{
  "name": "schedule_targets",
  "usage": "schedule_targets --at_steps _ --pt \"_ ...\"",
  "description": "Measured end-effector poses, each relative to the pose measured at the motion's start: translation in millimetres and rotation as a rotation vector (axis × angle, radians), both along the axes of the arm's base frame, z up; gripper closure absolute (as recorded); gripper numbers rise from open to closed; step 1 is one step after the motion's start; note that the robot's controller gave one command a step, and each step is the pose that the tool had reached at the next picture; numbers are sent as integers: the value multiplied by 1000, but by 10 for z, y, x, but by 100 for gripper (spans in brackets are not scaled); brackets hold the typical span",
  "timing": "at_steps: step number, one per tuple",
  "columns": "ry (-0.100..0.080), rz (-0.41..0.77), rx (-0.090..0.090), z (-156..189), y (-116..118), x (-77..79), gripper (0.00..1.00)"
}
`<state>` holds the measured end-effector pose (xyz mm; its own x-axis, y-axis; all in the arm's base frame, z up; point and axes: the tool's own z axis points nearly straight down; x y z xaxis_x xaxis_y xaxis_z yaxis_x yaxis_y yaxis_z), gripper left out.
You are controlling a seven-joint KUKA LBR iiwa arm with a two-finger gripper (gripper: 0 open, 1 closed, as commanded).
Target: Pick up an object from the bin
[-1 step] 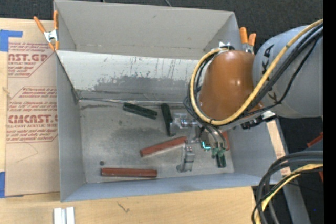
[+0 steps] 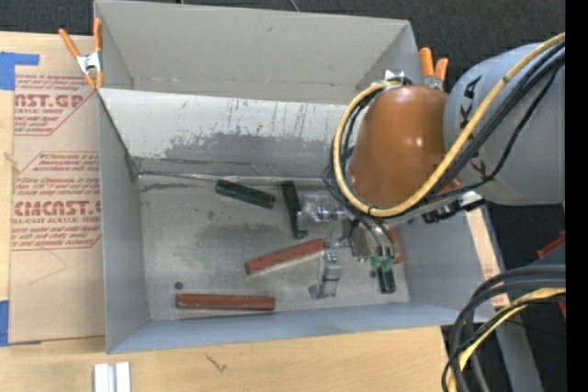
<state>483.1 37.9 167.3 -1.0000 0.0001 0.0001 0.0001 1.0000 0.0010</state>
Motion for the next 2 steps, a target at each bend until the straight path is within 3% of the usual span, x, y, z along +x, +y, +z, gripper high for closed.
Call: schedule_targets --at_steps 1,2 --pt "-6 77 -1 -735 13 234 0" --pt "2 18 0 -987 35 238 0"
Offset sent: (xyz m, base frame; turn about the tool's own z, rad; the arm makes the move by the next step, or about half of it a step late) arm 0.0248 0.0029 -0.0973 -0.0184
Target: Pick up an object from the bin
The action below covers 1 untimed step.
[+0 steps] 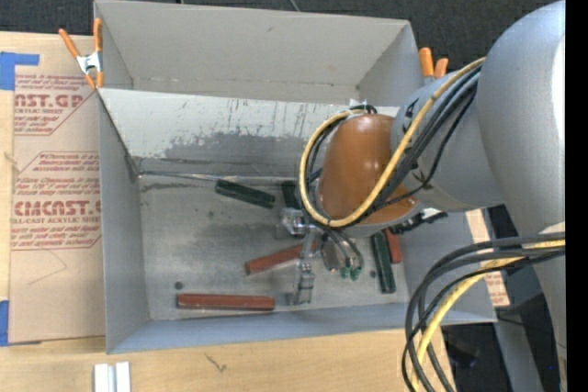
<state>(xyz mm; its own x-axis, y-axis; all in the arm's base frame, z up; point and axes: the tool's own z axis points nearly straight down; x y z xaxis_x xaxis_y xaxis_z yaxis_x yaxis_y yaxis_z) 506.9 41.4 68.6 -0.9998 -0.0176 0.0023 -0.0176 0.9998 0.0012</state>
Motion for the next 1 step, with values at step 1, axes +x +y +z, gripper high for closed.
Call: schedule_targets --at_steps 1 --pt "-4 19 0 11 63 -180 0"
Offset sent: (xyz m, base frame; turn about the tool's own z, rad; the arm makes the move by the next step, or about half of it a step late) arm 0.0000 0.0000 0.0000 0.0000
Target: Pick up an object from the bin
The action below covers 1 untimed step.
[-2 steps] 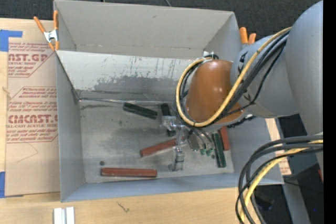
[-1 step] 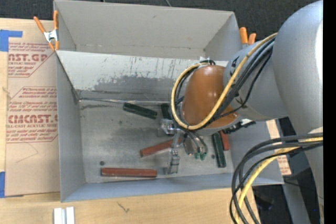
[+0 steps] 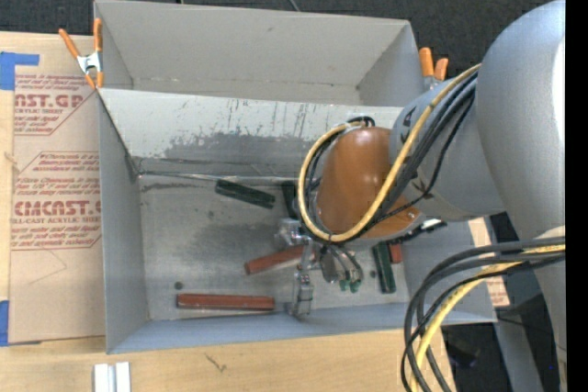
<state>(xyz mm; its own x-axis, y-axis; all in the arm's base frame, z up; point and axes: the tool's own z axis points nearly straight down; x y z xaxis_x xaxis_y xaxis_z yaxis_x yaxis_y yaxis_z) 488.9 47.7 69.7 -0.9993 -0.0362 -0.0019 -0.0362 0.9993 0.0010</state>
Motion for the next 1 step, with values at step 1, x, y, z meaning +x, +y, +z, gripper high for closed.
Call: schedule_targets --at_steps 1 --pt "0 -18 0 -14 -52 187 0"
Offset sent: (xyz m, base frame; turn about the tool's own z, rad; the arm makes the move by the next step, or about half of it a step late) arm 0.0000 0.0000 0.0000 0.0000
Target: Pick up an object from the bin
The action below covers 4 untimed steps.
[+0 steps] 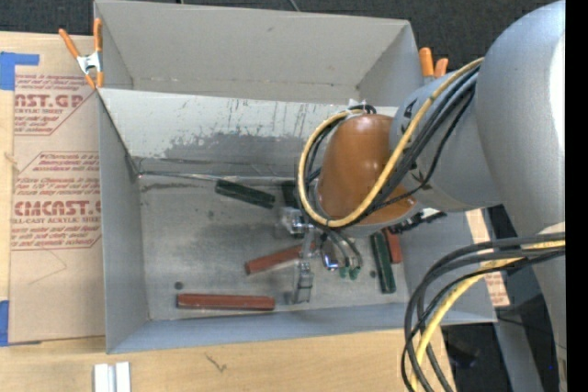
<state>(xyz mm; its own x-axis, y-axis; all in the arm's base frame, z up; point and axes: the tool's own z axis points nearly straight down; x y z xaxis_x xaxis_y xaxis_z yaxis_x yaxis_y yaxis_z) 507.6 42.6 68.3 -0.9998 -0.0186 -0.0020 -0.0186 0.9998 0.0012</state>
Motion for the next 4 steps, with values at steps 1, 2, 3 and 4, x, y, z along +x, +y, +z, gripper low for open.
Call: schedule_targets --at_steps 1,2,3,4 --pt "3 18 0 10 60 -191 100" --pt "3 18 0 10 60 -191 100" --pt "4 18 0 23 60 -194 100" --pt "3 18 0 60 60 -194 100"
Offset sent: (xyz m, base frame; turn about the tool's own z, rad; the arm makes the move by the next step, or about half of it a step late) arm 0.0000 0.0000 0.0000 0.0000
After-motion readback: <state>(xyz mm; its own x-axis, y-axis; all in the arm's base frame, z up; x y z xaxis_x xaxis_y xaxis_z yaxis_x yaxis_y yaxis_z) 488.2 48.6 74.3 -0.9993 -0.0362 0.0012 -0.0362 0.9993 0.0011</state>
